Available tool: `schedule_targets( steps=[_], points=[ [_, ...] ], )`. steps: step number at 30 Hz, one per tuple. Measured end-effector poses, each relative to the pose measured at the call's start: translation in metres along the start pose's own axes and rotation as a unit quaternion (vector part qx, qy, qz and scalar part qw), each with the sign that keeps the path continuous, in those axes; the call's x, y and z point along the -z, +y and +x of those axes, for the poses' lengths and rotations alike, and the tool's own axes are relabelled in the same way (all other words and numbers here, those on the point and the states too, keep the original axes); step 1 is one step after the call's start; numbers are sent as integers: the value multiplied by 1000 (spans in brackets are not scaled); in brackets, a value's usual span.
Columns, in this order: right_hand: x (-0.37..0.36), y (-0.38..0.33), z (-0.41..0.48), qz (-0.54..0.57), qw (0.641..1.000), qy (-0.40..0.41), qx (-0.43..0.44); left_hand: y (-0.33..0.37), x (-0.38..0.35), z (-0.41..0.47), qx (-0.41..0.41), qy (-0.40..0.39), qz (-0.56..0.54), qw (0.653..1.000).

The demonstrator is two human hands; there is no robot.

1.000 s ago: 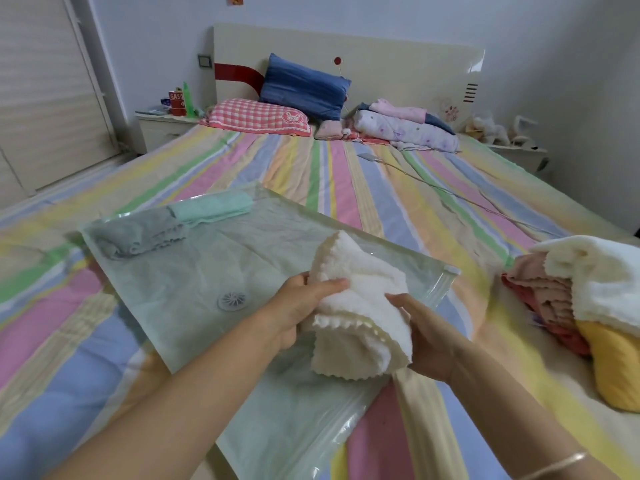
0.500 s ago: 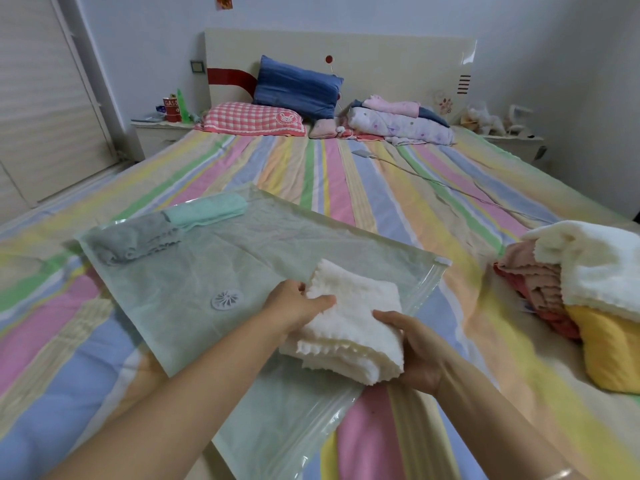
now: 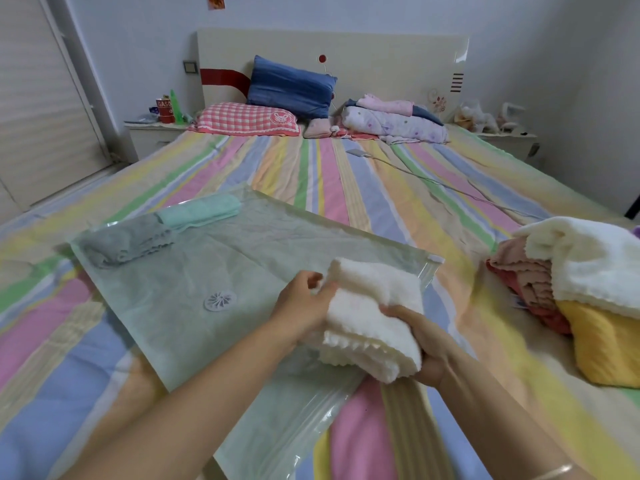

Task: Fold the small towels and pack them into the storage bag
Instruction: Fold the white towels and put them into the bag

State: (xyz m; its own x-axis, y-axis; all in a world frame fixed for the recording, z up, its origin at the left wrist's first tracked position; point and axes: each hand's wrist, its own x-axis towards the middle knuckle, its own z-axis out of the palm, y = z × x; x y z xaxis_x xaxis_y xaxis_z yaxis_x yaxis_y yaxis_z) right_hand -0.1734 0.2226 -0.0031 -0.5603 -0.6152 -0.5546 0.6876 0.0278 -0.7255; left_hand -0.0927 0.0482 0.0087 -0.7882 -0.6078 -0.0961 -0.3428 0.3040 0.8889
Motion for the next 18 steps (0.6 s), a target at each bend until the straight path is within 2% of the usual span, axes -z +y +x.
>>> schedule_targets(
  steps=[2, 4, 8, 11, 14, 18],
  points=[
    [13, -7, -2, 45, 998, 20, 26, 1, -3, -1, -27, 78, 41, 996],
    [26, -12, -4, 68, 995, 46, 53, 4, -8, -5, -75, 108, 101, 986],
    [43, -17, -10, 104, 985, 118, 70, 5, -41, -25, -137, 1, 293, 946],
    [52, -16, -18, 139, 975, 146, 96, -2, -72, -42, -147, -79, 379, 910],
    [62, -15, -30, 142, 973, 151, 100, -5, -82, -40, -148, -51, 417, 895],
    [74, -16, -47, 147, 976, 140, 74, 0, -72, -28, -121, -28, 400, 908]
  ],
)
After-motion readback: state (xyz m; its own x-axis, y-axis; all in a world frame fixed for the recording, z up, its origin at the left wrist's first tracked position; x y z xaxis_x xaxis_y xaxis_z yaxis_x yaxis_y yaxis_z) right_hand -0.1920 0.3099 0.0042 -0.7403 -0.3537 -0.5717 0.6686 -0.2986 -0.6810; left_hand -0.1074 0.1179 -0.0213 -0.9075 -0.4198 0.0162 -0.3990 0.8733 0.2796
